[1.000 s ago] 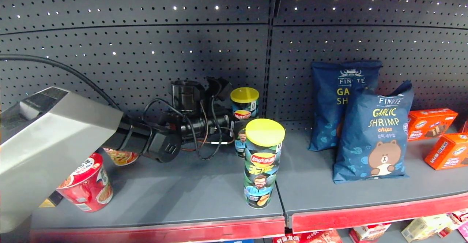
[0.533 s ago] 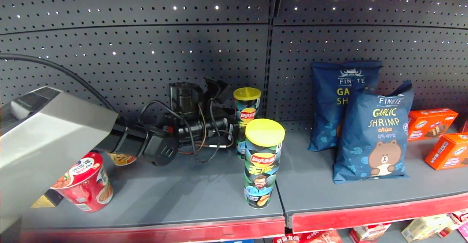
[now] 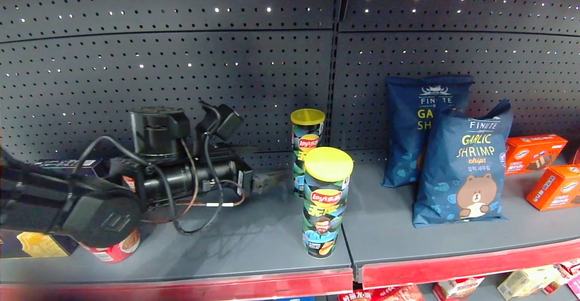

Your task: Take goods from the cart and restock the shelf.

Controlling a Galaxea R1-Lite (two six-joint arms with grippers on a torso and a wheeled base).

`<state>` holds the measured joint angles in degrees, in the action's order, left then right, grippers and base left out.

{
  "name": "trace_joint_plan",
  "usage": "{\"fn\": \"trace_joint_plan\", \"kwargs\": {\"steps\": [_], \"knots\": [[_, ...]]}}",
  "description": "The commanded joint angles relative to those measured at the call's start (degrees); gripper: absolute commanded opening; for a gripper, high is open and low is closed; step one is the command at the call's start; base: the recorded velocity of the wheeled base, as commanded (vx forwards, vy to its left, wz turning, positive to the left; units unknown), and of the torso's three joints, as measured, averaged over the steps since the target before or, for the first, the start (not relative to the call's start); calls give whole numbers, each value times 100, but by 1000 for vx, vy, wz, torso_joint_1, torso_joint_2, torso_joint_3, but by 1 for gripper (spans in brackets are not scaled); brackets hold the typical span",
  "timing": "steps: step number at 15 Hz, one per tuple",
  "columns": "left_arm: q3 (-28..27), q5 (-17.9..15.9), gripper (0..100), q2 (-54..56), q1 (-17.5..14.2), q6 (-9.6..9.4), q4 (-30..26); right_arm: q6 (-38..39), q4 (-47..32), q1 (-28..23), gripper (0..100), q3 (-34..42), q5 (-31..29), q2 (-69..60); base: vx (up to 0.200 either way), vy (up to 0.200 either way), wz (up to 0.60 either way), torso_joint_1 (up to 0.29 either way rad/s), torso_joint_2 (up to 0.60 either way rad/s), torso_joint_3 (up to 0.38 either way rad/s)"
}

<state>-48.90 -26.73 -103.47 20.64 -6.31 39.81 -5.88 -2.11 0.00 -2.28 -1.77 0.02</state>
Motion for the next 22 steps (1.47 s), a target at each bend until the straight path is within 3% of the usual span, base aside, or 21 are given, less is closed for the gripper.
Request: {"fn": "trace_joint_plan", "kwargs": {"steps": [1, 2, 5, 6, 7, 9, 11, 14, 18, 22], "knots": [[759, 10, 100, 1172, -245, -36, 18, -1, 0, 0, 100, -1, 1, 15, 0, 0, 0, 0, 0, 0], [1093, 45, 100, 1576, -288, -36, -9, 16, 0, 0, 100, -1, 1, 6, 0, 0, 0, 0, 0, 0], [1813, 986, 100, 2446, -262, 25, -26, -19, -26, -26, 100, -18, -8, 112, 0, 0, 0, 0, 0, 0], [2007, 1047, 100, 2710, -271, 34, -26, -1, 70, -97, 100, -291, -8, 446, 0, 0, 0, 0, 0, 0], [2086, 1047, 100, 2929, -271, 25, -35, 43, 228, -149, 100, -1117, 80, 1439, 0, 0, 0, 0, 0, 0], [2112, 1074, 100, 3009, -262, -28, -53, -107, 246, 334, 100, -3112, 581, 3707, 0, 0, 0, 0, 0, 0], [2077, 1100, 100, 2973, -262, -19, -62, -212, 290, 1063, 100, -3745, 563, 4893, 0, 0, 0, 0, 0, 0], [2112, 1302, 100, 2921, -245, -19, -158, -159, 316, 2145, 100, -3780, 484, 5886, 0, 0, 0, 0, 0, 0], [2306, 1285, 100, 2921, -245, -28, -211, 737, 316, 3270, 100, -4017, 177, 7029, 0, 0, 0, 0, 0, 0], [2385, 1285, 100, 2894, -253, -36, -211, 772, 325, 3296, 100, -4193, 1, 7811, 0, 0, 0, 0, 0, 0]]}}
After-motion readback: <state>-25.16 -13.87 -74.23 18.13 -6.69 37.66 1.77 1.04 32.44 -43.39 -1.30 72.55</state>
